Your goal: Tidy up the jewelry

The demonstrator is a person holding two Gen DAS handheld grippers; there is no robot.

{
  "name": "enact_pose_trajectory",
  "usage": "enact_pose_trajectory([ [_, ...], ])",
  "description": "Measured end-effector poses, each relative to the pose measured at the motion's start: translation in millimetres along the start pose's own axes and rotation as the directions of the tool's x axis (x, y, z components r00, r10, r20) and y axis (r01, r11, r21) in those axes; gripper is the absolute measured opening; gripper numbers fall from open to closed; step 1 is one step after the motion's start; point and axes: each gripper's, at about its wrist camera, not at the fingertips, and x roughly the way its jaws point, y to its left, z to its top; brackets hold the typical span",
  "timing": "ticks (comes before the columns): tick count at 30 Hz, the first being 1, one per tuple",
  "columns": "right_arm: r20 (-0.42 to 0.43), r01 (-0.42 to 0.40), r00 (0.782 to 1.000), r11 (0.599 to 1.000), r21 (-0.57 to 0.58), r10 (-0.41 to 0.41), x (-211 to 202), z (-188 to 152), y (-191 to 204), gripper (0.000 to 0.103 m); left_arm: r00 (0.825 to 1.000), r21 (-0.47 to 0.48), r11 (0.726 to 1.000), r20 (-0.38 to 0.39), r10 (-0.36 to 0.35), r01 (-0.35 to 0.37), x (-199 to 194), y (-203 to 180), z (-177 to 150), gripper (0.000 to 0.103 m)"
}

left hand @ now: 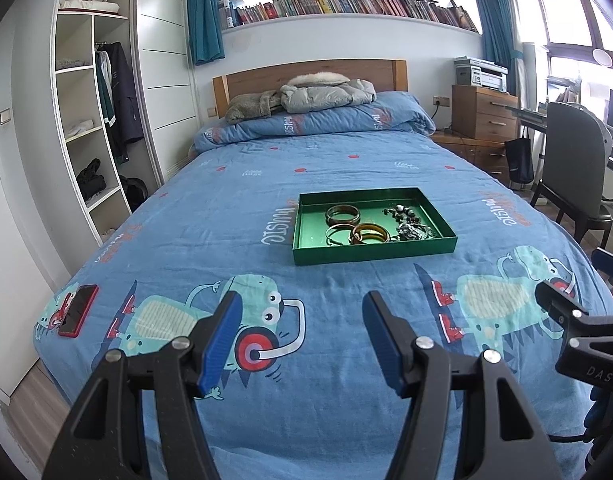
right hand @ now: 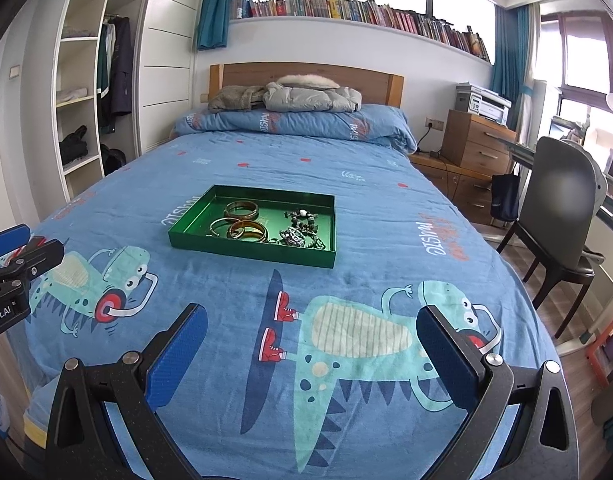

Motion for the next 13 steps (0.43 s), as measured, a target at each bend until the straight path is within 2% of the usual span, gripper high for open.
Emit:
enact_pose_trajectory([
  [13,-0.006,0.022,1.000,1.000,0.010,-0.022,3.1,-0.8,-7.8,0.103,1.000,-0.009,1.000,-0.014,-0.014,0.014,4.2,-2.5,1.1,0.061],
])
